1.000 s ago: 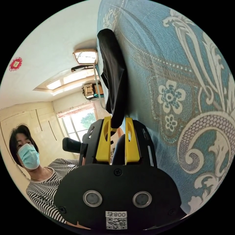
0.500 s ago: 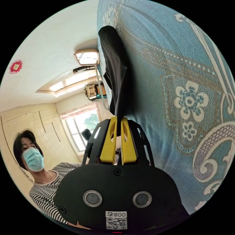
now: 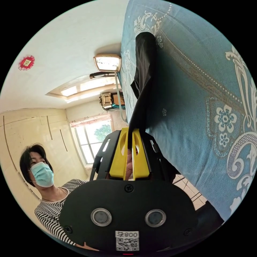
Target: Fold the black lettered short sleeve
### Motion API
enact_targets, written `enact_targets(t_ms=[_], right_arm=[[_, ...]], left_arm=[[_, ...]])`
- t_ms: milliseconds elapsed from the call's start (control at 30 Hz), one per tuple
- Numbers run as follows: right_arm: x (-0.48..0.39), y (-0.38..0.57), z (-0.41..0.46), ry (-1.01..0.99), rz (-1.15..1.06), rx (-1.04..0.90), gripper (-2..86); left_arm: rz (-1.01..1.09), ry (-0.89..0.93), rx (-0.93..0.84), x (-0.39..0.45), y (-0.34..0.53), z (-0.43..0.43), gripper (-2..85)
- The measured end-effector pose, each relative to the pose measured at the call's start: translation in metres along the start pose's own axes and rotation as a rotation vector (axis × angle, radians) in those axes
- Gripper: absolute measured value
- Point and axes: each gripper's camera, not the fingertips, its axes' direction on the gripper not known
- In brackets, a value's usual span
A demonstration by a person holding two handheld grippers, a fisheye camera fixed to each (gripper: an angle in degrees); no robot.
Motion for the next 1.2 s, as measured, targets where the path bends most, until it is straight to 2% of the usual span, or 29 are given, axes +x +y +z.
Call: enact_targets(t_ms=[300,600,800,1000,1200], right_arm=[[0.019,0.008,-0.035,-0.021,-0.015,0.024,1.8],[0.042,0.011,-0.073,-0.023,-0.038,0.018,1.9],[0.067,0.017,-0.112,-0.023,-0.038,0.030,1.9],[0.097,0.033,-0.158,-0.017,-0.033,0.036,1.7],[0.115,0.068,-0.222,0.036,-0.067,0.056,1.5]], left_arm=[[-0.049,-0.037,0.007,-0.018,0.012,-0.017,9.8],[-0.145,0.013,0.055,-0.037,0.001,-0.009,12.0],[-0.181,0.042,0.123,-0.039,-0.008,-0.011,7.4],[-0.125,0.043,0.107,-0.012,-0.002,-0.010,3.5],[0.031,-0.025,0.025,0.051,0.018,-0.007,3.0]])
